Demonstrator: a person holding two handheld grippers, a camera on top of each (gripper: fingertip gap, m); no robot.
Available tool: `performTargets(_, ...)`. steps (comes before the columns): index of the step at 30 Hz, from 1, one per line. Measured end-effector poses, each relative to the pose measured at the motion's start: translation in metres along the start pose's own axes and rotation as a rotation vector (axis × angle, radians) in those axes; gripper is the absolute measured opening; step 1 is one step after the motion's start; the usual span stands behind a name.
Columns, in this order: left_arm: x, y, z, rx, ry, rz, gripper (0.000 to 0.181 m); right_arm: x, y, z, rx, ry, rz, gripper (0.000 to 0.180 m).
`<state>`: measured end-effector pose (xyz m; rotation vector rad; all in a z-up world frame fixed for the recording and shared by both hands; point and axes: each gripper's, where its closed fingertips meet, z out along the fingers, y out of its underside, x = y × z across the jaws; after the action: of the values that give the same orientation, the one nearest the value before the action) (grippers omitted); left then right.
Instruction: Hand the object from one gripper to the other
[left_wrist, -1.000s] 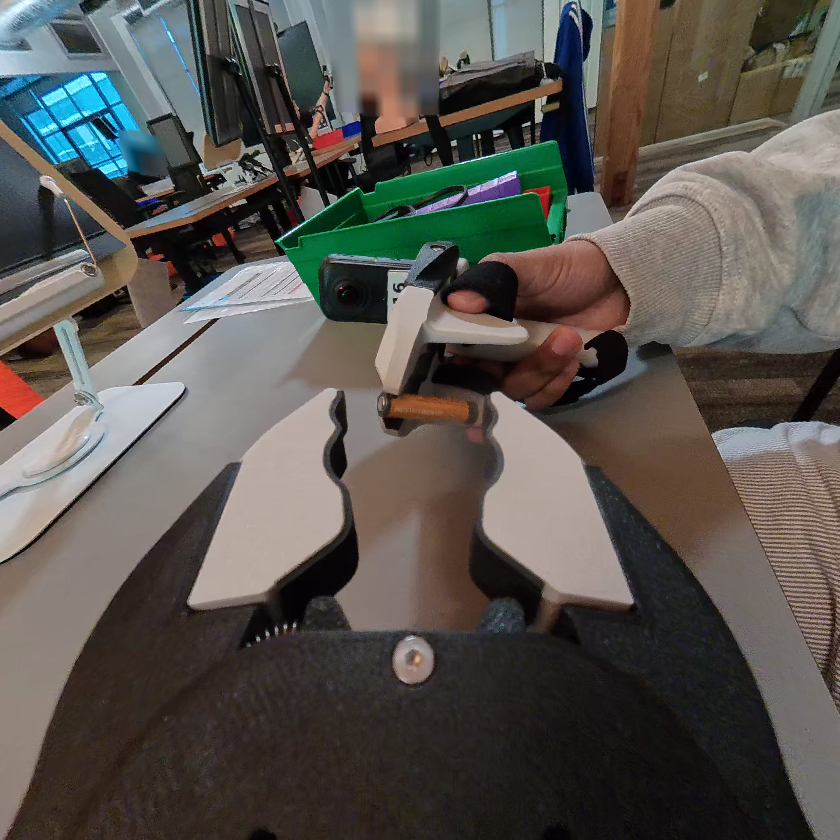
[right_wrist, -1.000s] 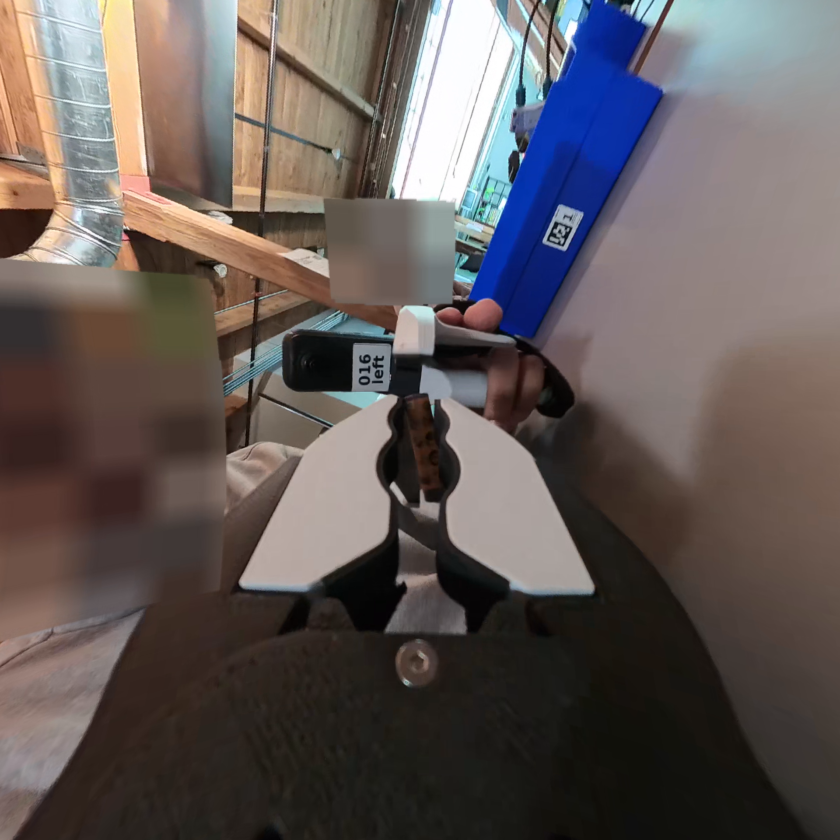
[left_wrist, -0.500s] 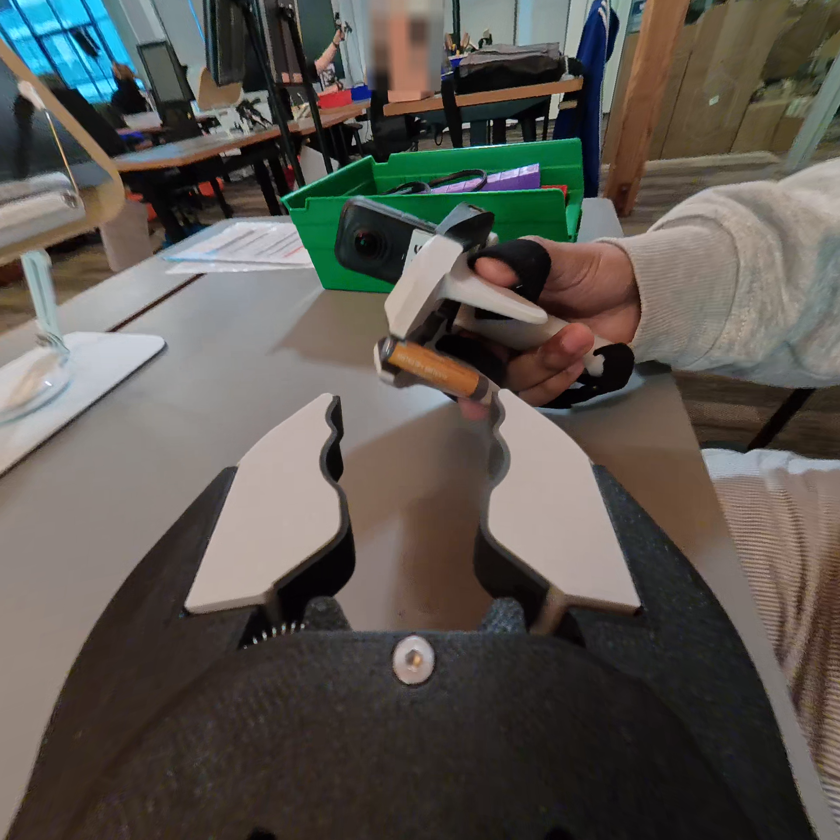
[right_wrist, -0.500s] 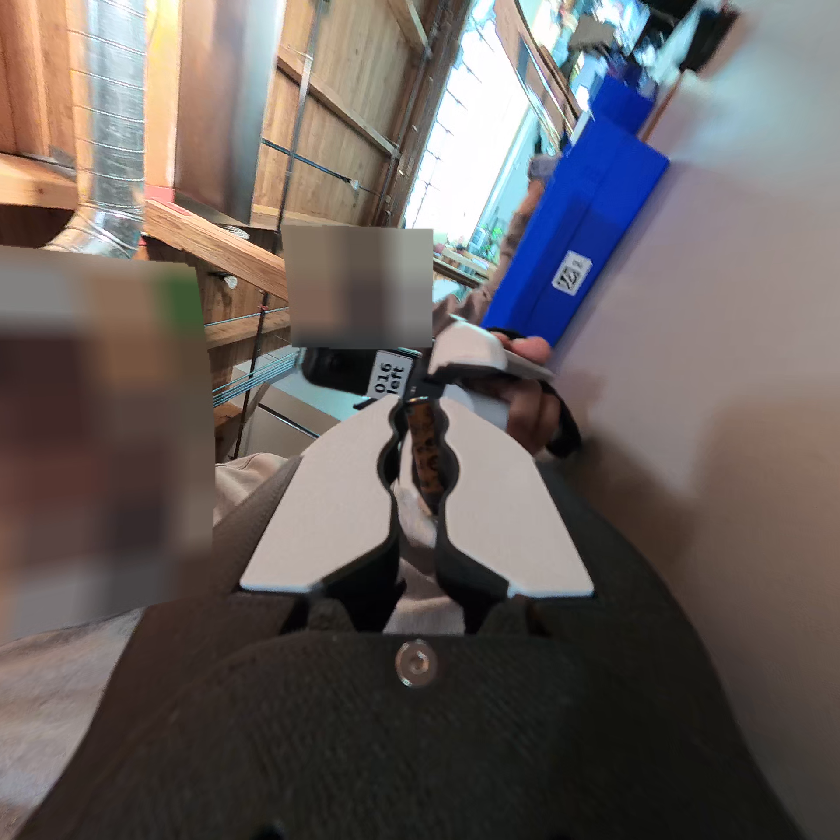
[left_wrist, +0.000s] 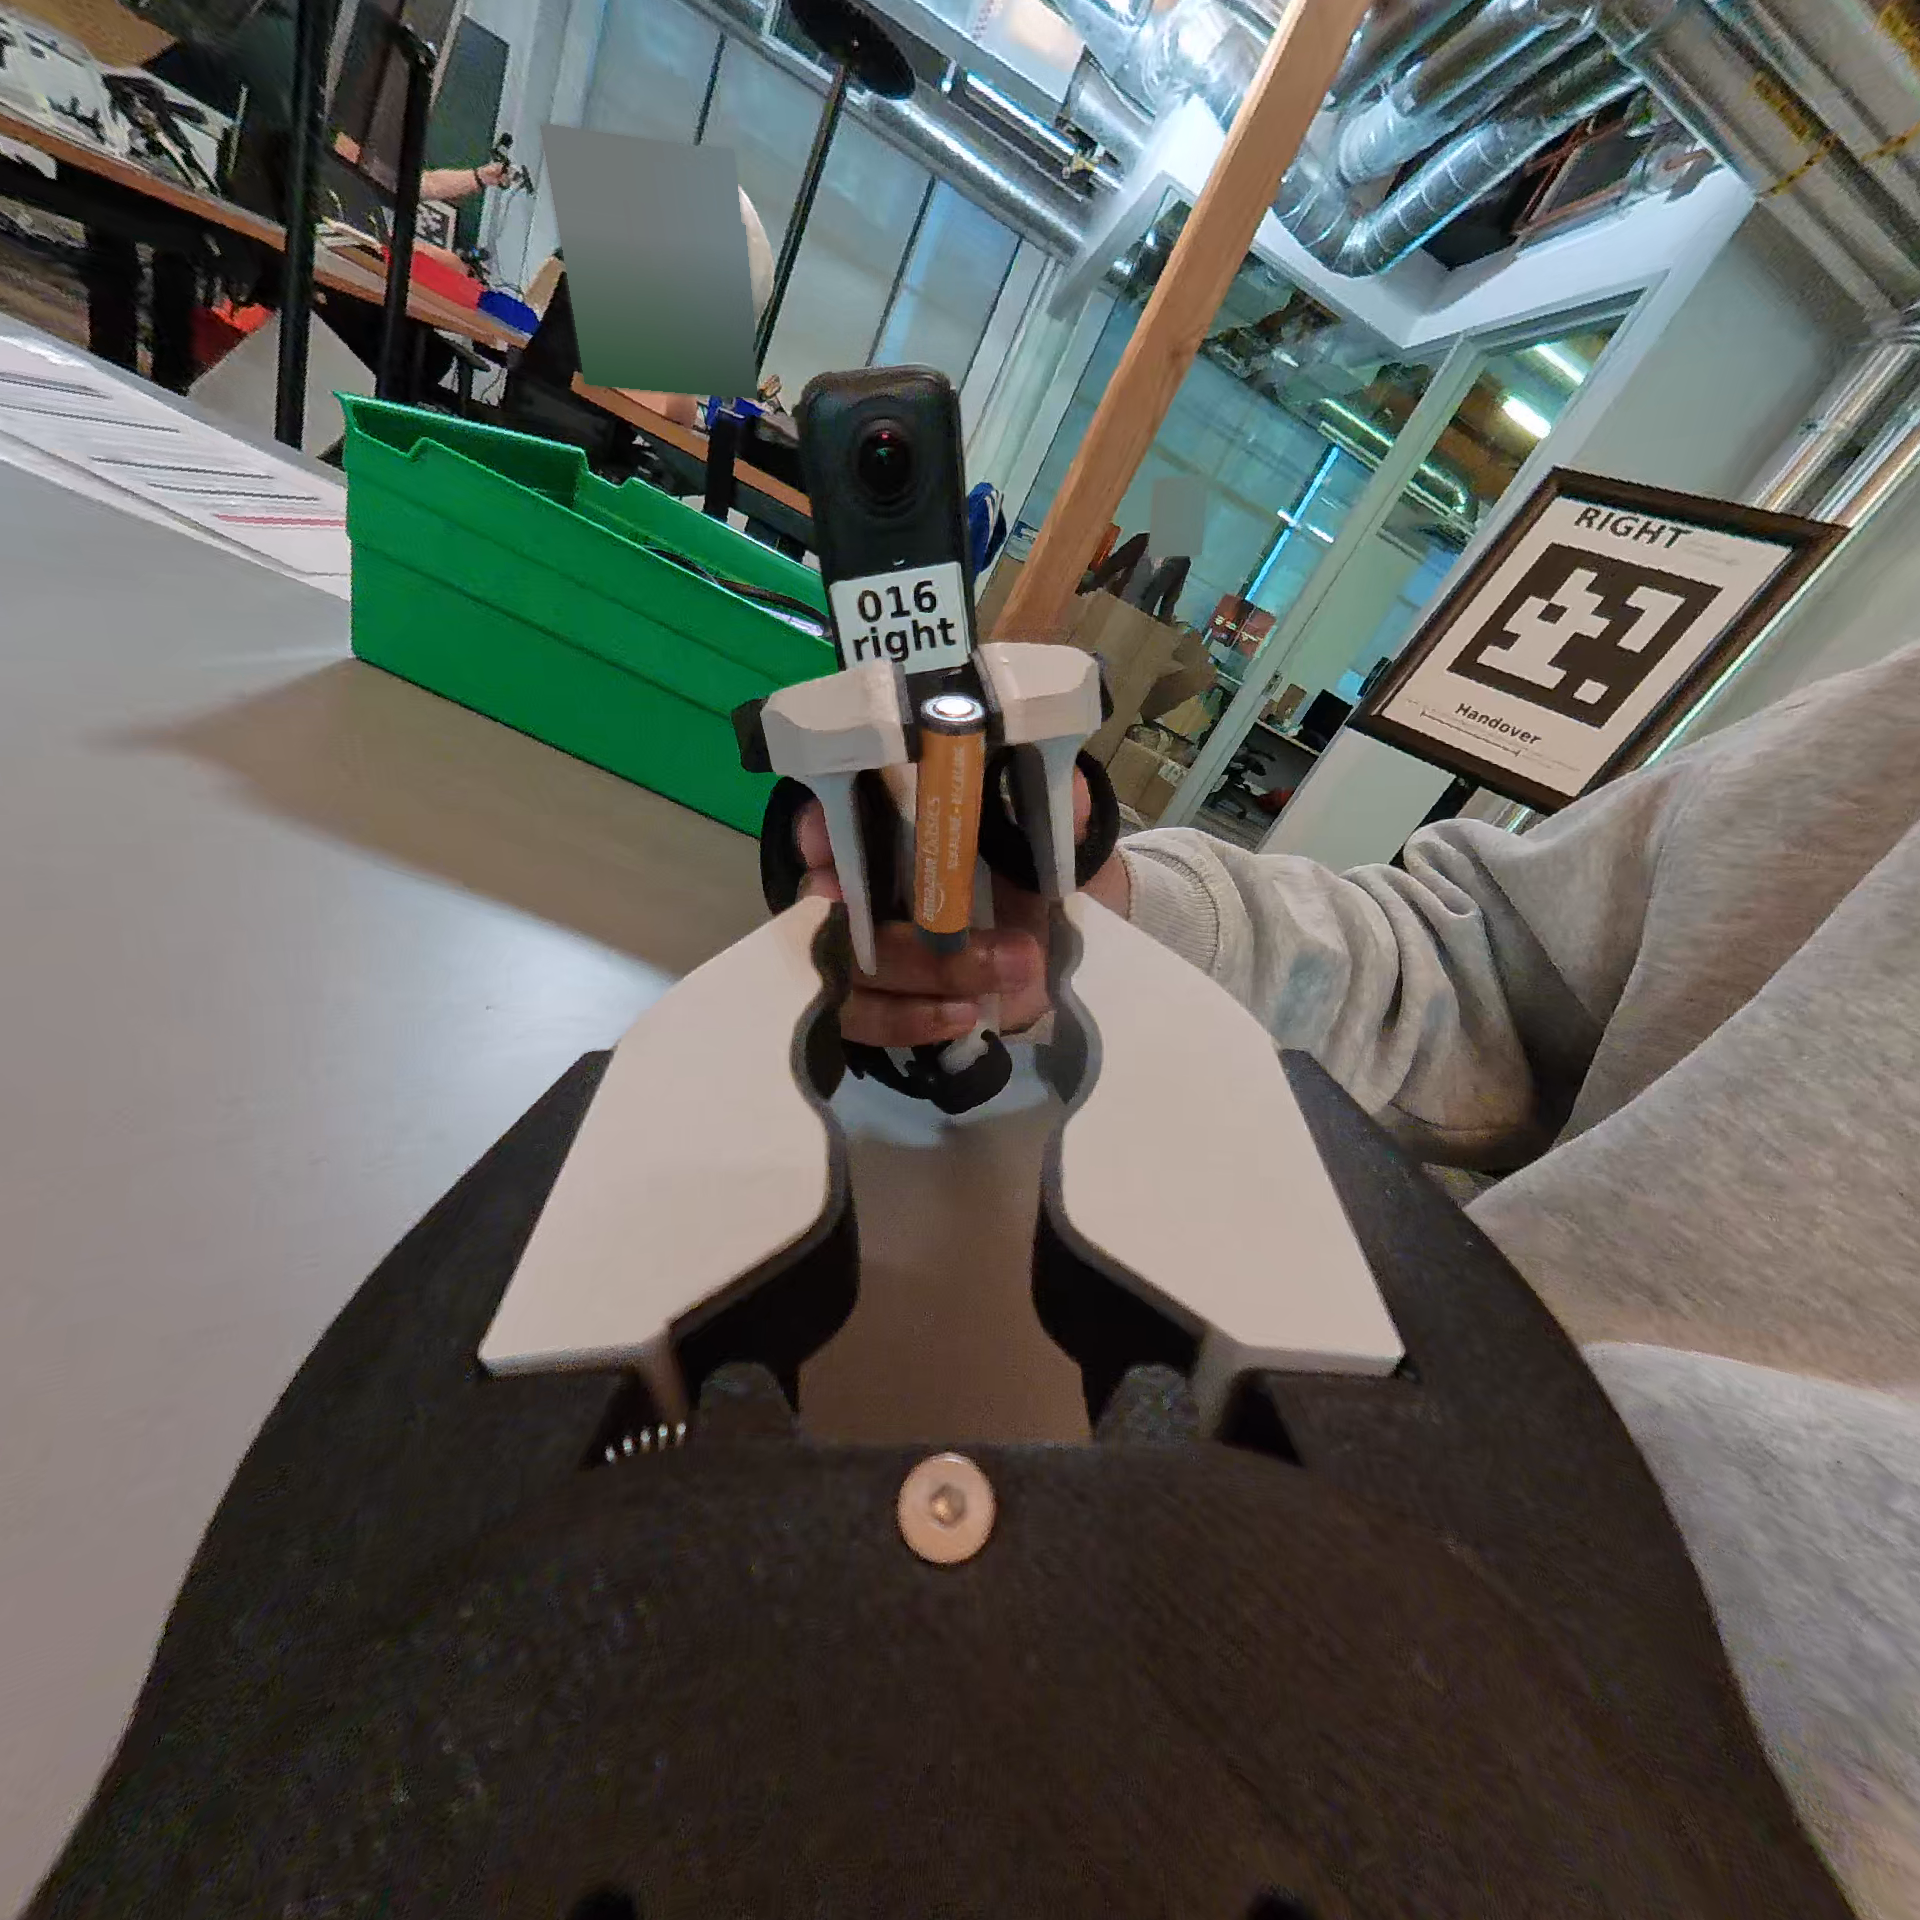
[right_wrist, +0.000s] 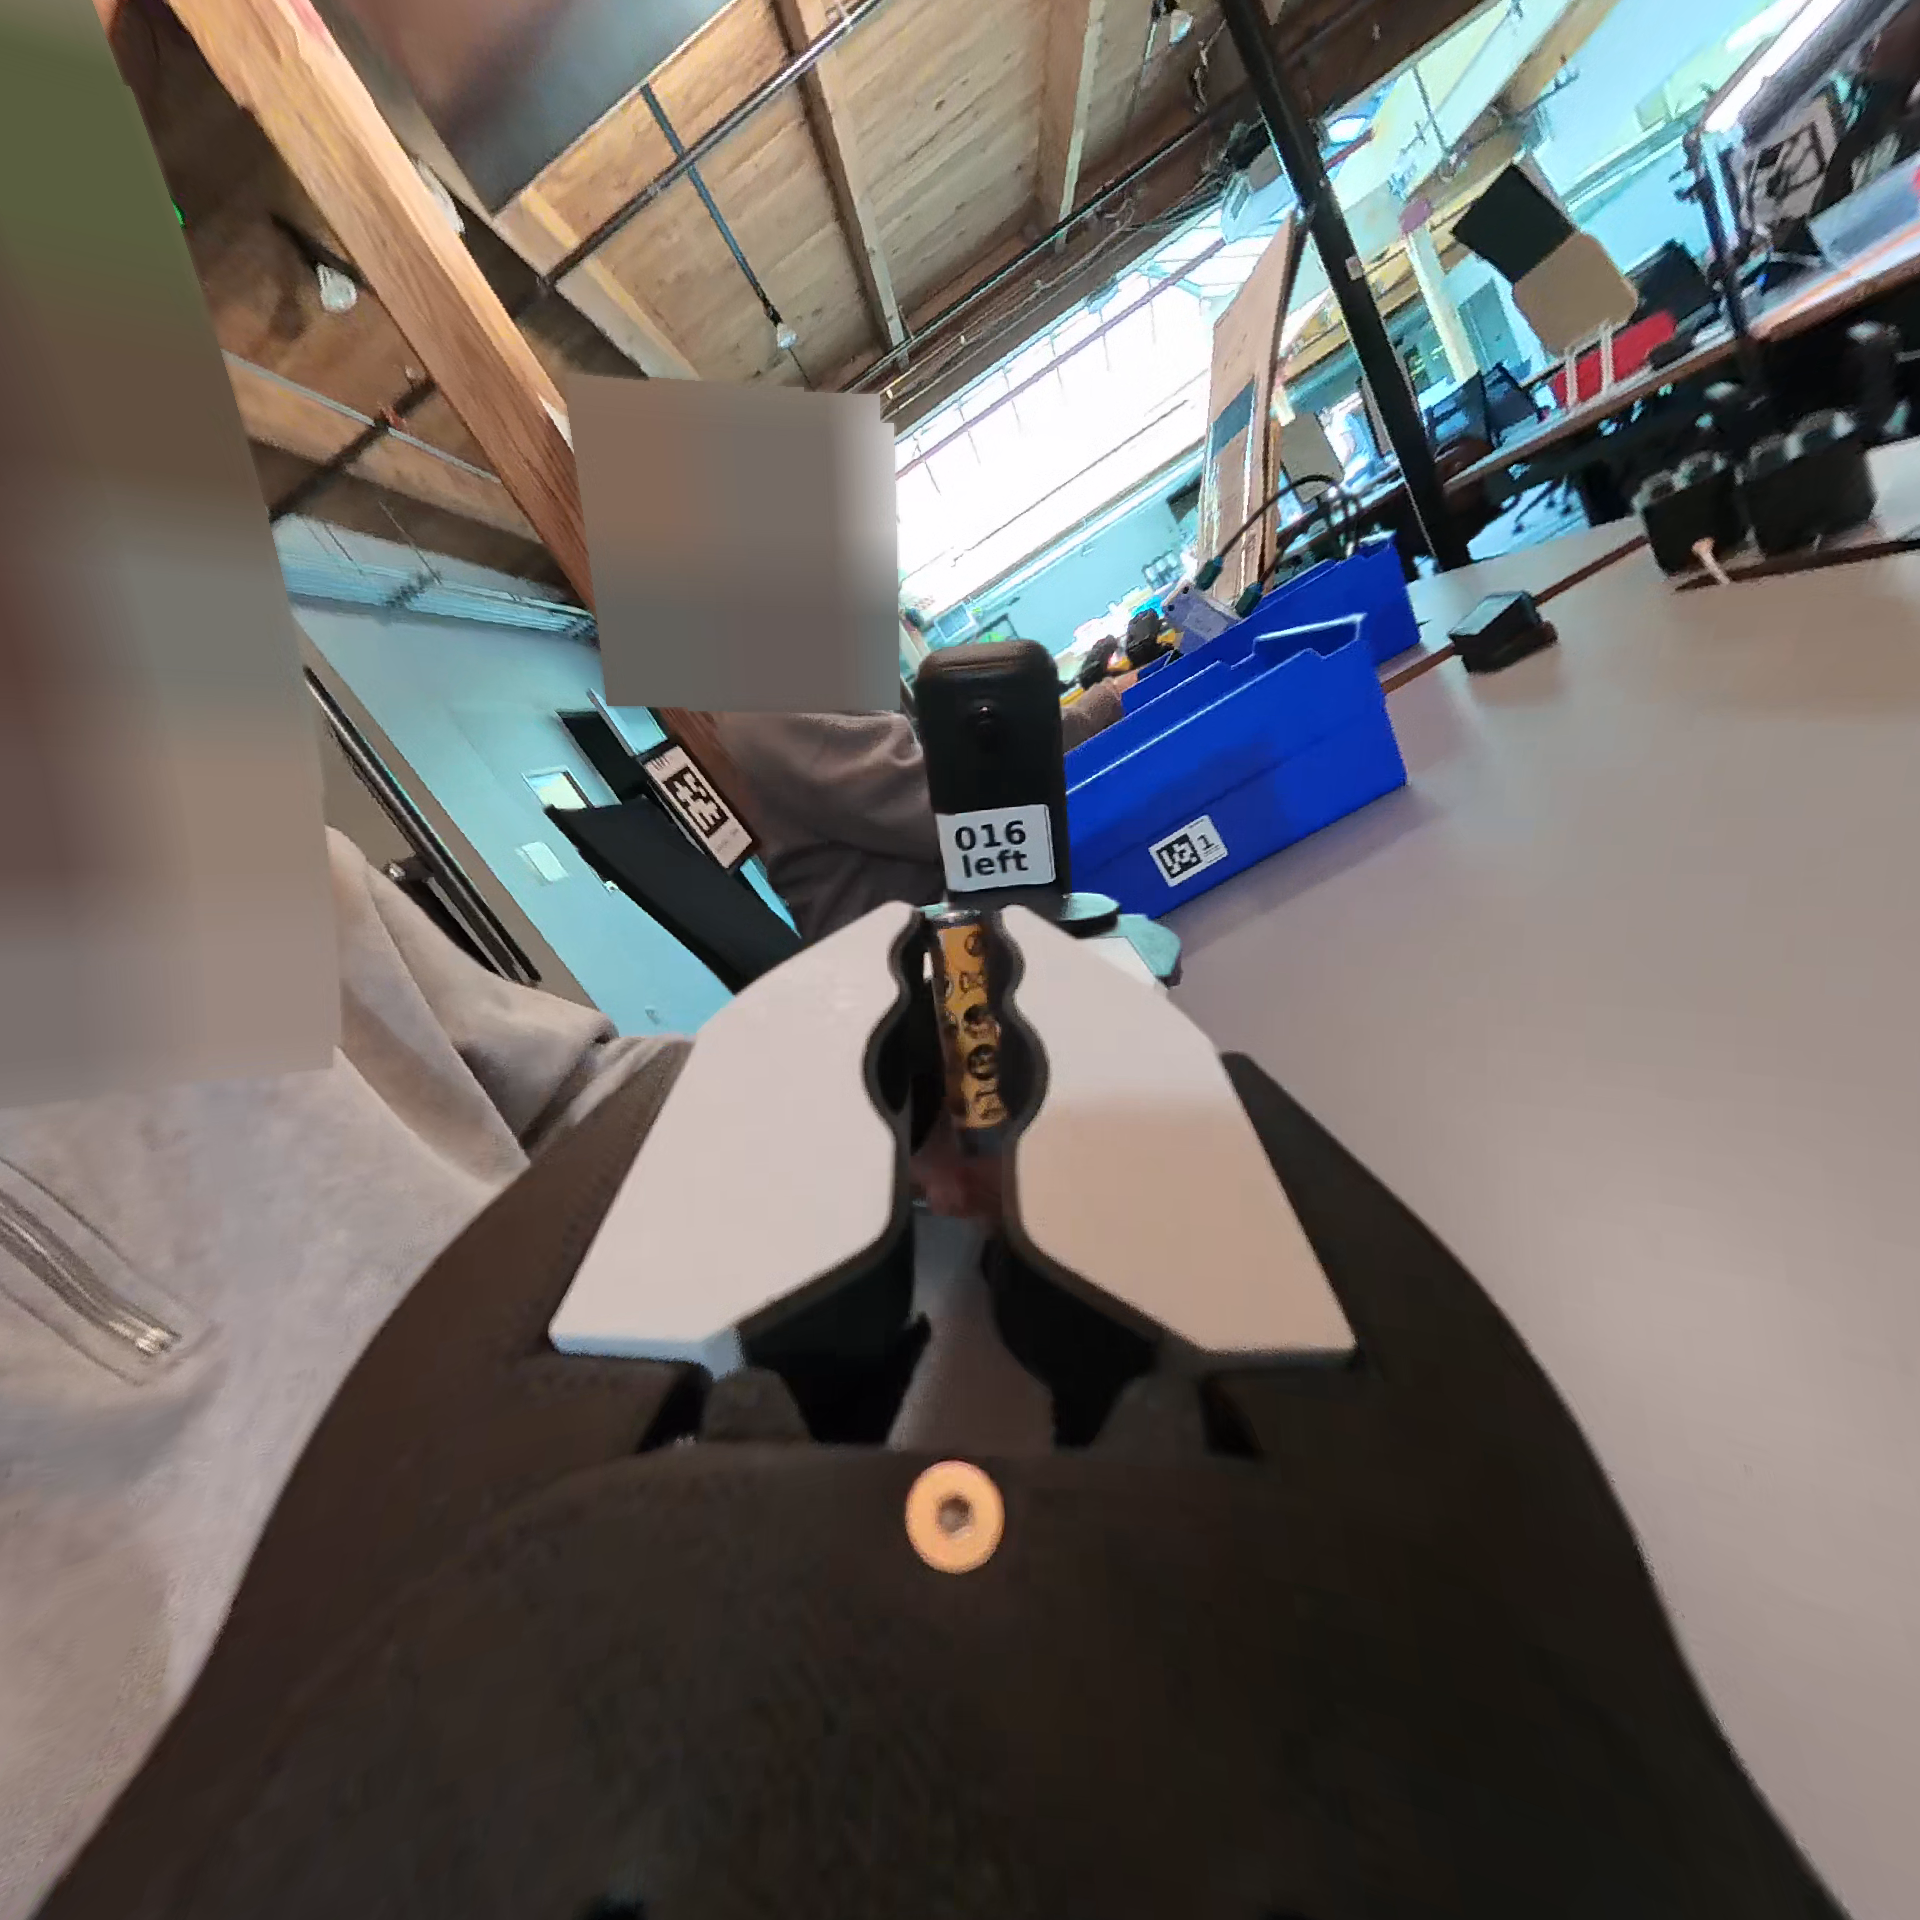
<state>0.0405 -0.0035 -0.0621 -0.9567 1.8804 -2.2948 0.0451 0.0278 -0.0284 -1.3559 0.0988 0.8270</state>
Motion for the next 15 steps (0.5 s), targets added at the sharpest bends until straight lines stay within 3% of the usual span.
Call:
performTargets(1, 0.0, 0.0, 0.0, -0.001, 0.003, 0.003, 0.034, -0.001, 0.001, 0.001, -0.005, 0.002, -0.025, 0.012)
performTargets(5, 0.004, -0.001, -0.001, 0.005, 0.027, 0.001, 0.011, -0.003, 0.003, 0.003, -0.015, 0.009, -0.082, 0.011)
performTargets(15, -0.001, -0.014, -0.014, 0.065, 0.037, -0.051, 0.011, 0.001, -0.01, -0.006, 0.058, 0.03, -0.067, 0.011)
